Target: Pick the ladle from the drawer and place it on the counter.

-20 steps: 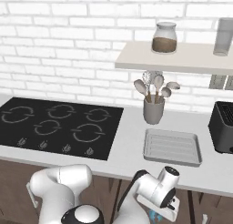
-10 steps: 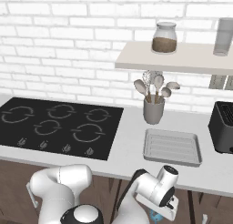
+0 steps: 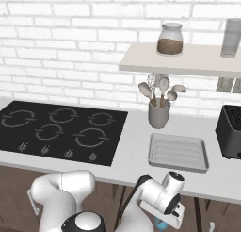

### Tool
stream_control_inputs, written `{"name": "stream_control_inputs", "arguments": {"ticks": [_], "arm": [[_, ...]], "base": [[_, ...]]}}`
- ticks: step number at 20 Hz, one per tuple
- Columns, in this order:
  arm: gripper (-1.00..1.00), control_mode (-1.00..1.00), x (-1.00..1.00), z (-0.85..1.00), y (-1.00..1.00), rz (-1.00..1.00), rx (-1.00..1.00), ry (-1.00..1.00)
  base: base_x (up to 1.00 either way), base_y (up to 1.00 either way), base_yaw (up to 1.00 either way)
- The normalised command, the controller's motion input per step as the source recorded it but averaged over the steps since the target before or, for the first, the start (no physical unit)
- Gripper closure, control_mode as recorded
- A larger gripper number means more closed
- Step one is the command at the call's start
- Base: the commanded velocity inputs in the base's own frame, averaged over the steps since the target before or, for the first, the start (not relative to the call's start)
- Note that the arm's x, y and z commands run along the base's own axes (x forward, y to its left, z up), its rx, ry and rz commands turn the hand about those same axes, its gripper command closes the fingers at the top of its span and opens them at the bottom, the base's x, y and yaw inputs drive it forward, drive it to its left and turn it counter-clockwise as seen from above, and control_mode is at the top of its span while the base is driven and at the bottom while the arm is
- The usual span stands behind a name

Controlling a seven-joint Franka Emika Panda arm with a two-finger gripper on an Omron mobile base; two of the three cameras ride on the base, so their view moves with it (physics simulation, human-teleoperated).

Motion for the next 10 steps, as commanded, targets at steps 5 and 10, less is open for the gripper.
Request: {"name": "stream_control_inputs", "arguments": {"ticks": [5, 10], "arm": [[1.00, -1.00, -0.01, 0.00, 0.00, 0.00, 0.00, 0.00], [1.00, -1.00, -0.45, 0.12, 0.00, -0.02, 0.00, -0.01]], "base": [[0.00, 0.00, 0.00], [0.00, 0.00, 0.00]]}}
